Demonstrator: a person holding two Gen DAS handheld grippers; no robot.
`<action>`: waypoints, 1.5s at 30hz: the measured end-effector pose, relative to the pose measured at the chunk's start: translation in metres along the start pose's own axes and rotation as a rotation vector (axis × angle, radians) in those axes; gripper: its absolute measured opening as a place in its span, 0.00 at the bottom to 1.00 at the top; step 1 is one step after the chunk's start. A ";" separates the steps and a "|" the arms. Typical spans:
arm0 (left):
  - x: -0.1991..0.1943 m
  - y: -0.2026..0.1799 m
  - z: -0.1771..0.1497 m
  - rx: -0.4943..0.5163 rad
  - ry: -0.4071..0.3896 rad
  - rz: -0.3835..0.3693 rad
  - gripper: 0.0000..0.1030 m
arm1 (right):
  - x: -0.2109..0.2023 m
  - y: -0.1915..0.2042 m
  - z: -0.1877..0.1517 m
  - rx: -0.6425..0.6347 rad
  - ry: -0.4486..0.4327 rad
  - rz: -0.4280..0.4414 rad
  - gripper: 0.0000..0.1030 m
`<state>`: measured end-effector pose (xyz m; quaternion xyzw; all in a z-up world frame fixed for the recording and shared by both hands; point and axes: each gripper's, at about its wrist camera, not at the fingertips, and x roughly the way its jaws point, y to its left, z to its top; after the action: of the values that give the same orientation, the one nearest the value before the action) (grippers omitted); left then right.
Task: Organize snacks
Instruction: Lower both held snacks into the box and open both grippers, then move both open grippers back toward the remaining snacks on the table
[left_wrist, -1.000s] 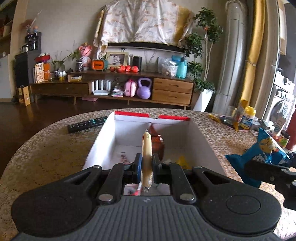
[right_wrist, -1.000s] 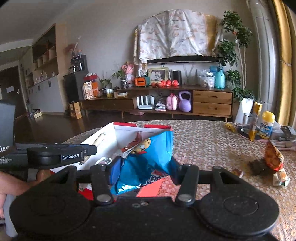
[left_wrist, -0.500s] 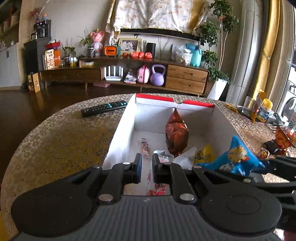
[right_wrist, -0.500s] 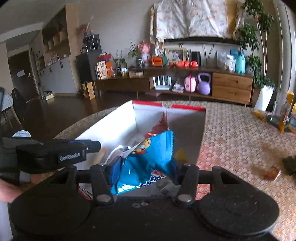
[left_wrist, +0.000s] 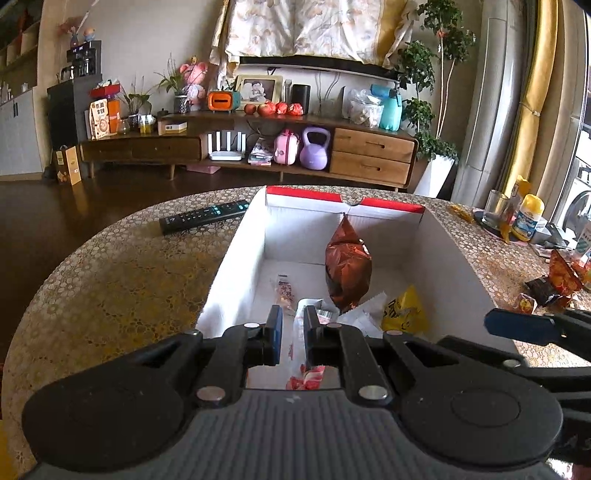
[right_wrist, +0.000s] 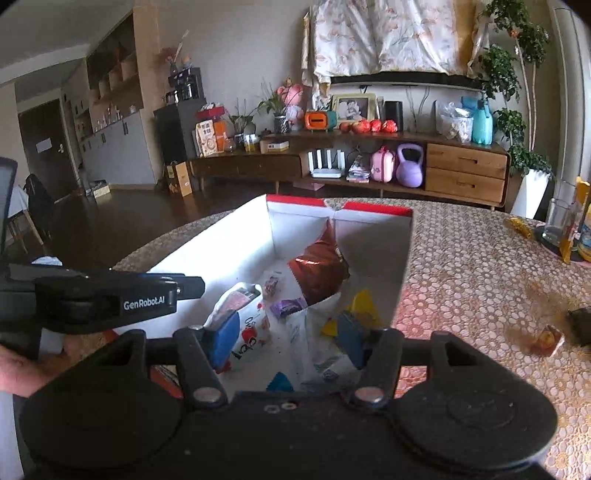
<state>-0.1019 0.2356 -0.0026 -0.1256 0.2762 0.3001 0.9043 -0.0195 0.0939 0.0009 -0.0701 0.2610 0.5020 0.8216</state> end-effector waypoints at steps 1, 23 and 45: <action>-0.001 -0.002 0.000 0.003 -0.003 0.000 0.11 | -0.002 -0.003 0.000 0.007 -0.005 -0.005 0.56; -0.021 -0.120 0.007 0.157 -0.103 -0.222 0.64 | -0.109 -0.147 -0.057 0.283 -0.159 -0.423 0.57; 0.049 -0.284 0.002 0.384 -0.064 -0.413 0.71 | -0.152 -0.232 -0.103 0.421 -0.153 -0.610 0.58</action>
<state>0.1050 0.0357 -0.0116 0.0039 0.2677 0.0554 0.9619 0.0888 -0.1770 -0.0452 0.0634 0.2634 0.1736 0.9468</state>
